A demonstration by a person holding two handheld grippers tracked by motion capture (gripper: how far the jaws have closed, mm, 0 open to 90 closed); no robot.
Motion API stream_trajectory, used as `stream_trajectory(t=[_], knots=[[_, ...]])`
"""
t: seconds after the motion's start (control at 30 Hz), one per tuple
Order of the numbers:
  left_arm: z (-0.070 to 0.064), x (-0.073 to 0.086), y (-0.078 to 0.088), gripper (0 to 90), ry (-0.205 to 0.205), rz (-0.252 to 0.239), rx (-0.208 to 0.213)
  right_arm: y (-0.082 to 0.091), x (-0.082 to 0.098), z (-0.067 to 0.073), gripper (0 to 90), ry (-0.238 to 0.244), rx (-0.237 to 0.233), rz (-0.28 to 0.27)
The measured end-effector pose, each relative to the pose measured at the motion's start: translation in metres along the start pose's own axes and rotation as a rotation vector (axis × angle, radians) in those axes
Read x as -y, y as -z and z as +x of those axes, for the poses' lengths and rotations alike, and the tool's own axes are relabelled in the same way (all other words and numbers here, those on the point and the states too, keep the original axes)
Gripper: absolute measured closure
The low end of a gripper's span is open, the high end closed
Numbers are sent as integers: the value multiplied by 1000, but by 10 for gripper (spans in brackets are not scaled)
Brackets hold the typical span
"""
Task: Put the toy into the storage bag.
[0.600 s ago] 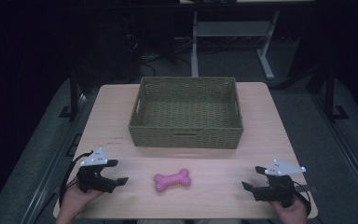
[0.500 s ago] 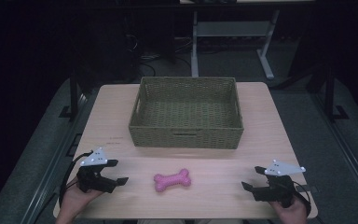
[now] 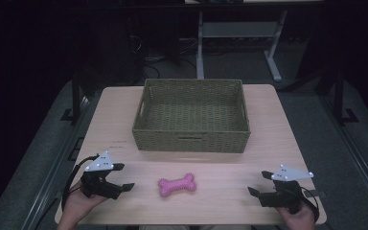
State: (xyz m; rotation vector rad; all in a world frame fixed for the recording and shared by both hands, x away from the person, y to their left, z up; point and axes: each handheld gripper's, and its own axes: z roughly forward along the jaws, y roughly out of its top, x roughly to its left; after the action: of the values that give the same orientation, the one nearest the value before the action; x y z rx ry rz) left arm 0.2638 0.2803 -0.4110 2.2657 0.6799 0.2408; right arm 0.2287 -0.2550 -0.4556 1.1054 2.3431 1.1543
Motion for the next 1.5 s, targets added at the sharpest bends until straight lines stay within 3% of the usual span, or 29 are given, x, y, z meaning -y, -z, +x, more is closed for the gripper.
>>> stream_trajectory(t=[0.47, 0.67, 1.5], knots=[[-9, -19, -5, 184, -68, 32, 35, 0, 0, 3, 206, 8, 0, 5], [-9, -21, -6, 185, -66, 45, 48, -1, 0, 3, 206, 9, 2, 4], [-17, -53, -22, 185, -126, 123, 123, -2, -1, 5, 206, 20, -4, 5]])
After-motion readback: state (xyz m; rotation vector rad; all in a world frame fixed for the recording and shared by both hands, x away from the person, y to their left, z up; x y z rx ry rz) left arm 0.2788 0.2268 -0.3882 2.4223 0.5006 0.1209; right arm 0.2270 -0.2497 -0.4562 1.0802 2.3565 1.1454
